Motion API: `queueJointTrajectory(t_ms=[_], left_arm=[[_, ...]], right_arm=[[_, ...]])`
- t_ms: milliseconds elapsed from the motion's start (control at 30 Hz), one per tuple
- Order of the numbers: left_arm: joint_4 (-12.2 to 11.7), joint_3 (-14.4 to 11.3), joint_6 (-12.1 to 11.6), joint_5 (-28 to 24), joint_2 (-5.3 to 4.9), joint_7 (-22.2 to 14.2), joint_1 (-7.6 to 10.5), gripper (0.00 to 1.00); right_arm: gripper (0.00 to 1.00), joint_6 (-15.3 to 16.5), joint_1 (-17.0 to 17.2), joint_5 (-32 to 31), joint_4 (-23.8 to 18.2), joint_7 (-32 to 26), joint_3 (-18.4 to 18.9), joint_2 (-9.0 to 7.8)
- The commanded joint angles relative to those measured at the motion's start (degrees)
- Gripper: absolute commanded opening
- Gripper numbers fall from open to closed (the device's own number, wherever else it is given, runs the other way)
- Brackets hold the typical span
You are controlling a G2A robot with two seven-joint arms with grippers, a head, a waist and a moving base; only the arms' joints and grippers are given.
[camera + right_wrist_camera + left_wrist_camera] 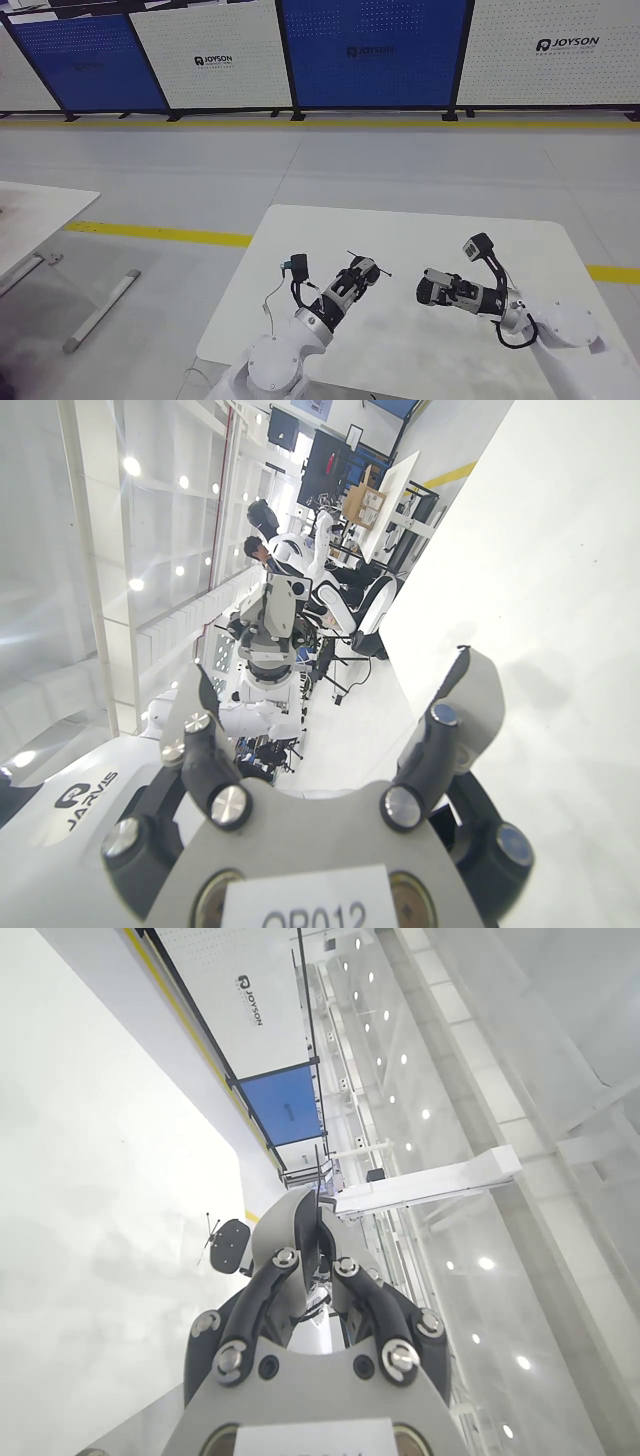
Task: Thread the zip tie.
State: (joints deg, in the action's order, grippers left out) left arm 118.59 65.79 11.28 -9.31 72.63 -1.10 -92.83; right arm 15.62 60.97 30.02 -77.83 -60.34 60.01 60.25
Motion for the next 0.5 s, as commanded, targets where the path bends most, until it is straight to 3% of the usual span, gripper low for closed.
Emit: queueJointTrajectory(t_ms=[0, 300, 467], left_arm=[[0.0, 0.0, 0.0, -0.1, 0.00, -0.1, 0.00, 0.00], [0.0, 0.0, 0.0, -0.1, 0.00, -0.1, 0.00, 0.00], [0.0, 0.0, 0.0, -0.1, 0.00, -0.1, 0.00, 0.00]], right_arm=[[1.00, 0.0, 0.0, 0.0, 0.0, 0.0, 0.0, 0.00], [1.00, -0.4, 0.3, -1.2, -0.6, 1.1, 0.4, -0.11], [1.00, -5.8, 0.1, -12.7, -2.1, -0.7, 5.0, -2.05]])
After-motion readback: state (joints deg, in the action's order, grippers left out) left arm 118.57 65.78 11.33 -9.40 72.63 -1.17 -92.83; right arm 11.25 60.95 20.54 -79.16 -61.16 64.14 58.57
